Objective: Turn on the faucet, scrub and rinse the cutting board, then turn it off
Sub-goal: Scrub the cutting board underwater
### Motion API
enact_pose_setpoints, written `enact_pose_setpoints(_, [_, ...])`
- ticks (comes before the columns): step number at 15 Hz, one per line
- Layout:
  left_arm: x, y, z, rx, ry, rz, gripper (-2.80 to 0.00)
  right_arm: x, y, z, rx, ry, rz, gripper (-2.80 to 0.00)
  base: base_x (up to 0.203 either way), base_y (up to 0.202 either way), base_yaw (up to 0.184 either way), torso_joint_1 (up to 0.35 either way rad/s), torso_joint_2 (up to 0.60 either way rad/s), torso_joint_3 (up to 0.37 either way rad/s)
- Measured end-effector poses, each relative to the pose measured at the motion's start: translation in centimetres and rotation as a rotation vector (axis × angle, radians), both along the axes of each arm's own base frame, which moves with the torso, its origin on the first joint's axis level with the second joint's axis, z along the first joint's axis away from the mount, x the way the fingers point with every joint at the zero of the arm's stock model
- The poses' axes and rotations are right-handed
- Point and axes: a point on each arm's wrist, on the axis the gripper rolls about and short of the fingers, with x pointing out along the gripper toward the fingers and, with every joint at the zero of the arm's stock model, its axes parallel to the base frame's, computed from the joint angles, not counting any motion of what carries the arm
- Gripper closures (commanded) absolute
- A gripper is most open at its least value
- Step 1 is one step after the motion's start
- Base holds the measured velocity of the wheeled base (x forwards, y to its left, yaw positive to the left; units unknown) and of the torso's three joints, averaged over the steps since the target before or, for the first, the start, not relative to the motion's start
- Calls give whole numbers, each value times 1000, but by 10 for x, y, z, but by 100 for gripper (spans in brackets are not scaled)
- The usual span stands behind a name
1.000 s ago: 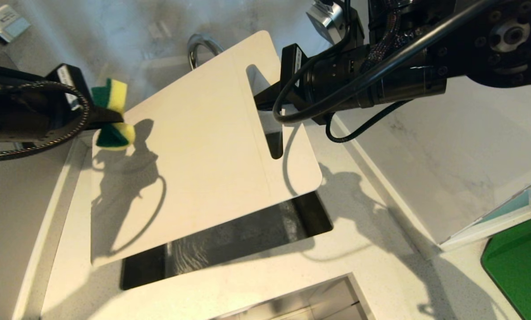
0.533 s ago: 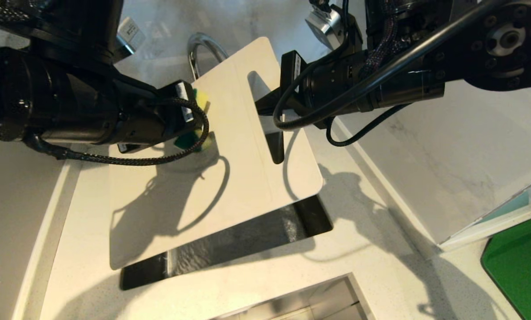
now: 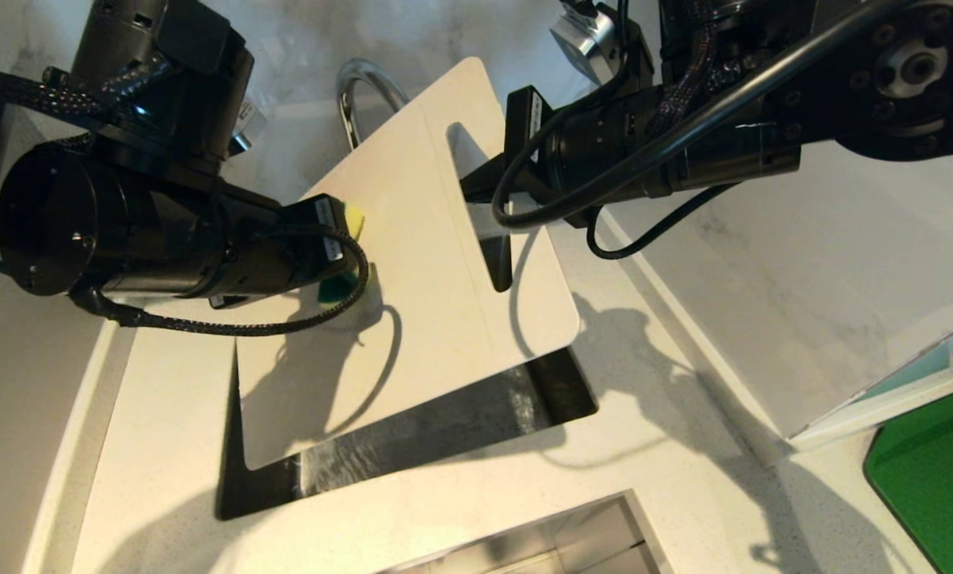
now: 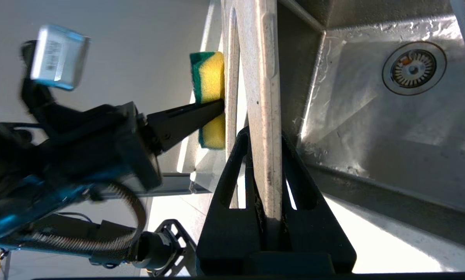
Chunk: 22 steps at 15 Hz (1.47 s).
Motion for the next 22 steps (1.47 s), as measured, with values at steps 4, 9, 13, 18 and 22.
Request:
enact_pose_setpoints(4, [2, 19, -8, 8, 25, 53, 0, -2, -2, 3, 6, -8, 1, 0, 0, 0, 0, 0, 0, 0])
enact_pose_setpoints(9, [6, 38, -47, 34, 121, 141, 0, -5, -7, 8, 14, -23, -11, 0, 0, 0, 0, 0, 0, 0])
enact_pose_setpoints(13, [11, 59, -84, 57, 156, 213, 0, -5, -12, 10, 17, -28, -21, 0, 0, 0, 0, 0, 0, 0])
enact_pose_setpoints(18, [8, 99, -96, 30, 184, 273, 0, -6, -14, 11, 19, -28, -24, 0, 0, 0, 0, 0, 0, 0])
enact_pose_setpoints(22, [0, 145, -92, 42, 186, 325, 0, -9, -16, 14, 24, -35, -23, 0, 0, 0, 0, 0, 0, 0])
